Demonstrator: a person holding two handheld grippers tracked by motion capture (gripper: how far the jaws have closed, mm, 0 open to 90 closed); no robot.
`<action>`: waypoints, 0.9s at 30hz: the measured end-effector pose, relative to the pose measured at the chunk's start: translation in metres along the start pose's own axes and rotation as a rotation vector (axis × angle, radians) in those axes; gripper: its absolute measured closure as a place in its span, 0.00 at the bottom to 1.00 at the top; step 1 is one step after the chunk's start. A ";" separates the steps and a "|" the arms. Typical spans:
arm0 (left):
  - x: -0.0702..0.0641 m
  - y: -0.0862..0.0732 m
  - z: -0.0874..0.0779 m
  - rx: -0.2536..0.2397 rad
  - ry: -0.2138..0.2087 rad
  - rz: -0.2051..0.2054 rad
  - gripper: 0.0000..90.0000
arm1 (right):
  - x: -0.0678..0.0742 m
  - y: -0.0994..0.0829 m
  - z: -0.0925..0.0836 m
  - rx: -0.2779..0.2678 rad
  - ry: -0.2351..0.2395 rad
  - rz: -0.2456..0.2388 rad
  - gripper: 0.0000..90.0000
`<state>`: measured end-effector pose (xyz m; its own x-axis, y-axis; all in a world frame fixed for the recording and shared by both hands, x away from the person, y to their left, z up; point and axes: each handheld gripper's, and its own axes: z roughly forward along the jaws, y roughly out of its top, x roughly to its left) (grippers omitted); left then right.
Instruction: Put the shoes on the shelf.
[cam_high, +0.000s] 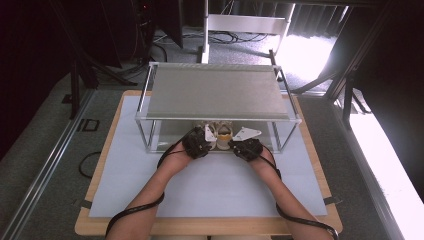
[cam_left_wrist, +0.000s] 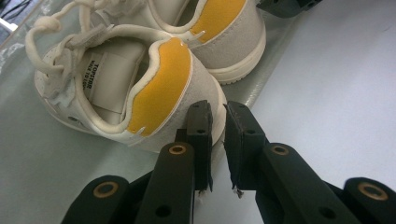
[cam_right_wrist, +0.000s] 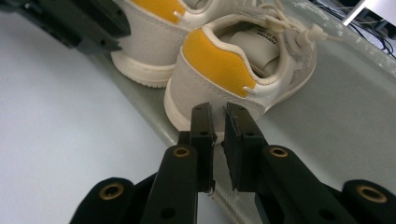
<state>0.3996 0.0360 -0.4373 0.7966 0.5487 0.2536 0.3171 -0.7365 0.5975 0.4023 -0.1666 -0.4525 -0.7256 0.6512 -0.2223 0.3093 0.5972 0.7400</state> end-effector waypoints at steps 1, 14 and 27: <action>0.000 0.000 0.000 -0.002 -0.004 -0.003 0.89 | 0.000 0.000 0.001 -0.003 0.002 0.009 0.91; -0.006 -0.002 -0.009 -0.033 -0.017 -0.008 0.87 | 0.004 -0.004 -0.009 -0.066 0.029 0.028 0.65; -0.019 -0.016 -0.028 -0.056 -0.069 -0.057 0.54 | 0.009 -0.017 -0.024 -0.131 0.058 0.073 0.18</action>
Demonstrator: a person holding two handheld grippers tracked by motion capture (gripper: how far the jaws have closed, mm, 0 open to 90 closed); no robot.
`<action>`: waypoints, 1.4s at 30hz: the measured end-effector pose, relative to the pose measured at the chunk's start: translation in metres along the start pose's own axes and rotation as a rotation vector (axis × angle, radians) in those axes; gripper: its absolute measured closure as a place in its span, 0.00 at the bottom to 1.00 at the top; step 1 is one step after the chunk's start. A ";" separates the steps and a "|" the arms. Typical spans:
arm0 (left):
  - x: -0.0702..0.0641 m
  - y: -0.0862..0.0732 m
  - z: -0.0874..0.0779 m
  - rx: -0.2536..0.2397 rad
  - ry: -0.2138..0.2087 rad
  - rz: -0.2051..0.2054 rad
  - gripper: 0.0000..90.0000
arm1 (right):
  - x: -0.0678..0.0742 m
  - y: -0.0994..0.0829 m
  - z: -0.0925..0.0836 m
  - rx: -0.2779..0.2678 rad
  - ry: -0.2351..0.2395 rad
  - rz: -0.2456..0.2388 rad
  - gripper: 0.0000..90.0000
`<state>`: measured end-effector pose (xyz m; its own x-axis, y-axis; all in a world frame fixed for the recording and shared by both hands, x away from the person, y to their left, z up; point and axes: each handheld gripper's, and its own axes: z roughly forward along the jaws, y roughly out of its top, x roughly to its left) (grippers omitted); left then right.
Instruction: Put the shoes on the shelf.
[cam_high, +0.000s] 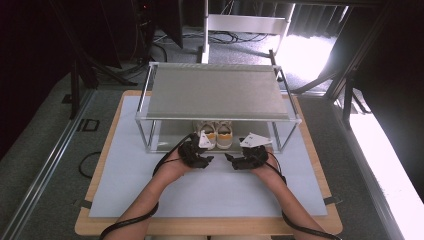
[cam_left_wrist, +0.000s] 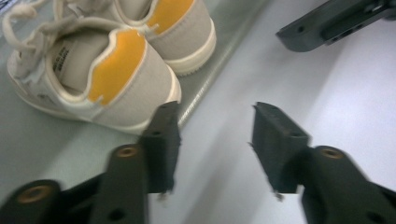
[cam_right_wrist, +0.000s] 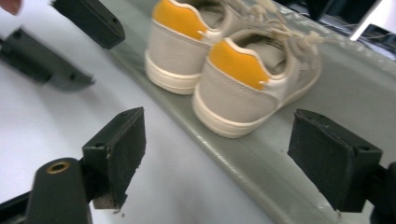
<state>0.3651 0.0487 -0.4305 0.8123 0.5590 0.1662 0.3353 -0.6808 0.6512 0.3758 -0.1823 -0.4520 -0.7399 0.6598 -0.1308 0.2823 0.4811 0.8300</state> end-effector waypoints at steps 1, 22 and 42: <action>0.000 -0.001 -0.001 0.000 -0.008 -0.004 0.50 | 0.000 -0.002 -0.001 -0.011 0.005 0.007 0.16; -0.016 -0.051 -0.012 -0.094 0.057 -0.101 0.02 | 0.002 -0.038 -0.038 -0.022 -0.007 0.002 0.15; -0.008 -0.105 -0.038 -0.097 0.115 -0.176 0.02 | -0.013 -0.079 -0.081 -0.002 -0.080 0.055 0.15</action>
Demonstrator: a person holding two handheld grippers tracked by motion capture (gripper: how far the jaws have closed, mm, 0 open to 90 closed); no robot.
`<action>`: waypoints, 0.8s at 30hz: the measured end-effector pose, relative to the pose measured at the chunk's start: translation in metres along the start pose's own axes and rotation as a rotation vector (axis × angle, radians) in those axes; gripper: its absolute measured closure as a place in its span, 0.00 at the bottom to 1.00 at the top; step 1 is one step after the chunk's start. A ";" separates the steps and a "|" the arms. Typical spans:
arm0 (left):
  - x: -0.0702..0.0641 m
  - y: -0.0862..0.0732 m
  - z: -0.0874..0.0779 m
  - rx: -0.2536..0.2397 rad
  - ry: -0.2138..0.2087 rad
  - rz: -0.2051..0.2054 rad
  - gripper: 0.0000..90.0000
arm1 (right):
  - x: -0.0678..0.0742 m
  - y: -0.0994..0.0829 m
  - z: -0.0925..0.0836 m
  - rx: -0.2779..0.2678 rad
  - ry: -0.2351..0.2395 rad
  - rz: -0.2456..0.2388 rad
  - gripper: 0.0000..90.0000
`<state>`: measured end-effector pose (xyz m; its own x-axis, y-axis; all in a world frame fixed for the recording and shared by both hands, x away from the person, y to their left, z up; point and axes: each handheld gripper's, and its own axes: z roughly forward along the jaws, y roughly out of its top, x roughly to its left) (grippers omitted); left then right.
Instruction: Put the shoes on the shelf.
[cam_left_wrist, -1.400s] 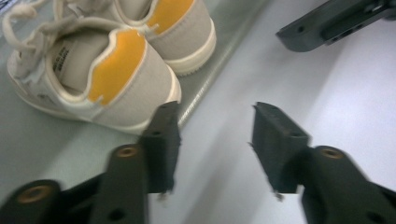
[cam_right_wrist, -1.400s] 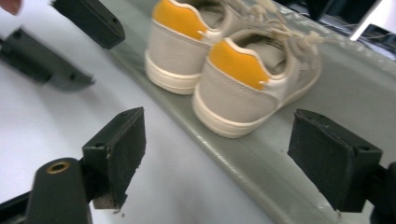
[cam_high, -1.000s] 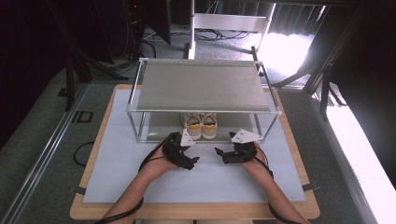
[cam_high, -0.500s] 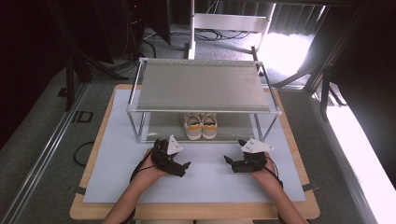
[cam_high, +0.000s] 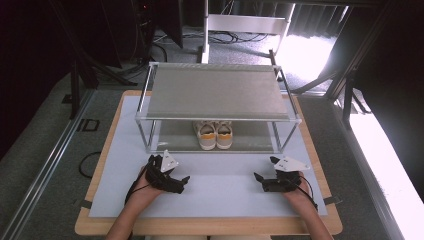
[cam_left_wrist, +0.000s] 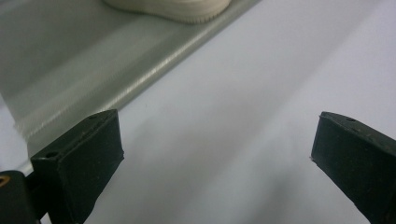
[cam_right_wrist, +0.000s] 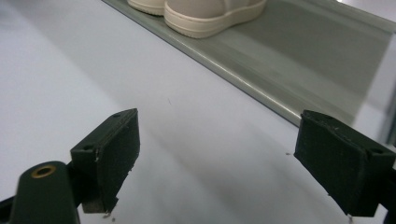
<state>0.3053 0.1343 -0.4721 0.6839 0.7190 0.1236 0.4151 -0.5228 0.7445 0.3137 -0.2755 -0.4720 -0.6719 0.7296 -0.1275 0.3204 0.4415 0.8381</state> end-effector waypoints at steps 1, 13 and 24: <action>0.000 -0.003 -0.001 0.005 0.003 0.005 0.02 | -0.002 -0.002 -0.003 0.000 -0.003 0.008 0.15; 0.003 -0.033 -0.015 -0.045 0.068 -0.032 0.02 | -0.018 -0.019 -0.023 -0.018 -0.066 0.069 0.15; 0.013 -0.047 -0.030 -0.197 0.082 -0.159 0.02 | -0.021 -0.025 -0.022 -0.019 -0.071 0.083 0.15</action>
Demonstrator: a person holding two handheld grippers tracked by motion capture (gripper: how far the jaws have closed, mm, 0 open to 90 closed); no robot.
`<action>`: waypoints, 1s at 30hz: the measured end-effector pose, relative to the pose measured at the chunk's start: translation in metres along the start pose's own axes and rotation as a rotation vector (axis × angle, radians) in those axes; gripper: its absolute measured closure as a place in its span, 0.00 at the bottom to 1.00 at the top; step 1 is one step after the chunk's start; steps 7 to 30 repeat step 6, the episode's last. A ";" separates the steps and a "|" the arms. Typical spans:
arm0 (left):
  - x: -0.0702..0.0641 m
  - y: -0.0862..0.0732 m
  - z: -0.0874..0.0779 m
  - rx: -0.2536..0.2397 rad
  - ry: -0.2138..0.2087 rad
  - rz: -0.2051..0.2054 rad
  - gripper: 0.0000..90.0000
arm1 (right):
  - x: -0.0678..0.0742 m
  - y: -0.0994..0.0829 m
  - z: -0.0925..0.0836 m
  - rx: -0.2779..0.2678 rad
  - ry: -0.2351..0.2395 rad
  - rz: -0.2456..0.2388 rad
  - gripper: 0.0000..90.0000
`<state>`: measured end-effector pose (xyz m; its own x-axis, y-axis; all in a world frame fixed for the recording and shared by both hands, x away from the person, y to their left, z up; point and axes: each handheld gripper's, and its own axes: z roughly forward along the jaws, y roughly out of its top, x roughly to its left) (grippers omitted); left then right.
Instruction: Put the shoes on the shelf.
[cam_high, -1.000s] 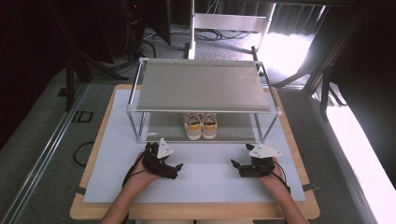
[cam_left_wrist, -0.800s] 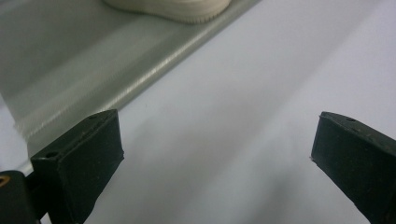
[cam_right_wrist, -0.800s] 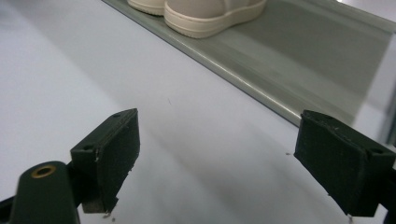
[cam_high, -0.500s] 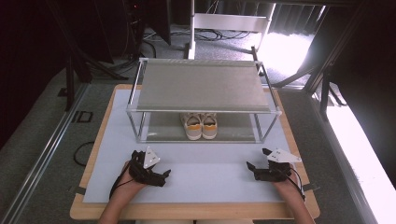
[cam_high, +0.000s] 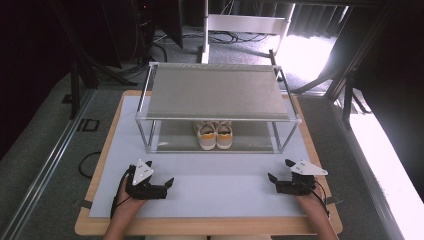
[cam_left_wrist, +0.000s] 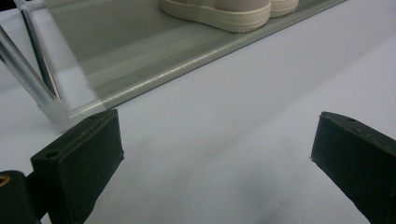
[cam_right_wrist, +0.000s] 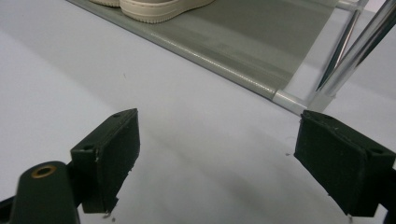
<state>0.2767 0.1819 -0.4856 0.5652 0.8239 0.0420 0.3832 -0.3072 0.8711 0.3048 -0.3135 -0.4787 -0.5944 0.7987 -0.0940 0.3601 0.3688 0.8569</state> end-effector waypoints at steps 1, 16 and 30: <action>0.000 0.000 0.000 -0.004 0.003 0.001 0.02 | 0.000 0.000 0.000 0.000 0.000 0.000 0.15; -0.001 -0.002 -0.003 -0.040 0.009 0.002 0.02 | 0.000 0.000 0.000 0.000 0.007 -0.010 0.15; -0.001 -0.002 -0.003 -0.040 0.009 0.002 0.02 | 0.000 0.000 0.000 0.000 0.007 -0.010 0.15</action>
